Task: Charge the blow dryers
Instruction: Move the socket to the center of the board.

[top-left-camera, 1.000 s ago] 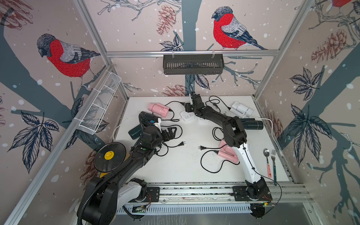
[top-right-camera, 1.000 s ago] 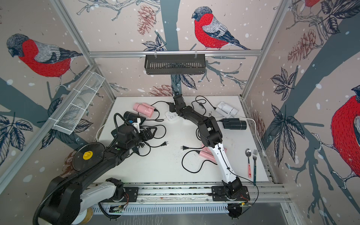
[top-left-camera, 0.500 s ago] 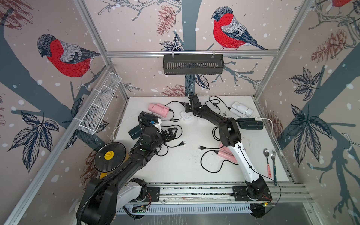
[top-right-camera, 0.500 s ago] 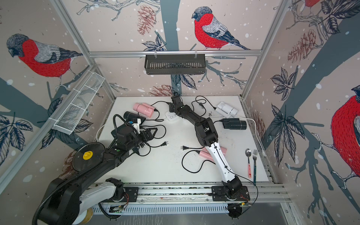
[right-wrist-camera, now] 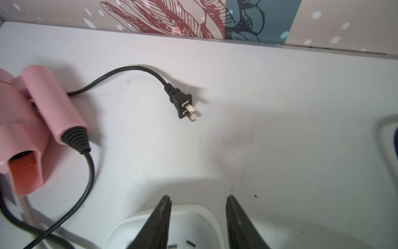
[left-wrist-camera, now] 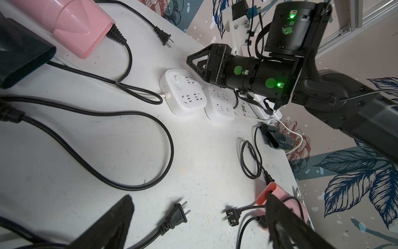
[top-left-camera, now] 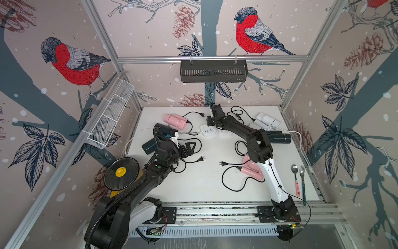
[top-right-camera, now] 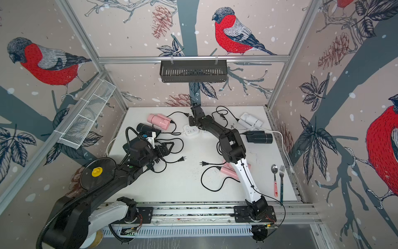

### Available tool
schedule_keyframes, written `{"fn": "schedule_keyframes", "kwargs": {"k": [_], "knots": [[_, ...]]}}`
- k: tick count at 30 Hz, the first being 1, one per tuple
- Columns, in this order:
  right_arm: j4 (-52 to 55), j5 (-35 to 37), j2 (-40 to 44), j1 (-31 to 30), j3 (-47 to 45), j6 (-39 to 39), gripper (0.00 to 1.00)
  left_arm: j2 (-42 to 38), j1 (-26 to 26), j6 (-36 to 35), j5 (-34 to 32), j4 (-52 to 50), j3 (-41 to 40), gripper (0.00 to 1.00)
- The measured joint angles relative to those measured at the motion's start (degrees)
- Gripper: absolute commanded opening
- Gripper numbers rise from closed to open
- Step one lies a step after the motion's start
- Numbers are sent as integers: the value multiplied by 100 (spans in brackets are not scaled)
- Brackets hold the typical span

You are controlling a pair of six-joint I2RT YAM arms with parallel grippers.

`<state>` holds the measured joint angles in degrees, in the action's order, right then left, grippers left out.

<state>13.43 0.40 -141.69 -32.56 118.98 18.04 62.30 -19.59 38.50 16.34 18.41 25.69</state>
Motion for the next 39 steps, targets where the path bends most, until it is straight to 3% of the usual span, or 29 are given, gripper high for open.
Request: {"fn": "schedule_keyframes", "kwargs": {"k": [10,30,39], "knots": [[-26,-358,546,-4,-612,42,48,-4,0,9,15,42,-7,94],[76,90,-789,57,1012,317,44,118,0,170,160,197,-48,94],[153,-210,-476,74,356,409,43,146,0,160,179,129,39,94]]}}
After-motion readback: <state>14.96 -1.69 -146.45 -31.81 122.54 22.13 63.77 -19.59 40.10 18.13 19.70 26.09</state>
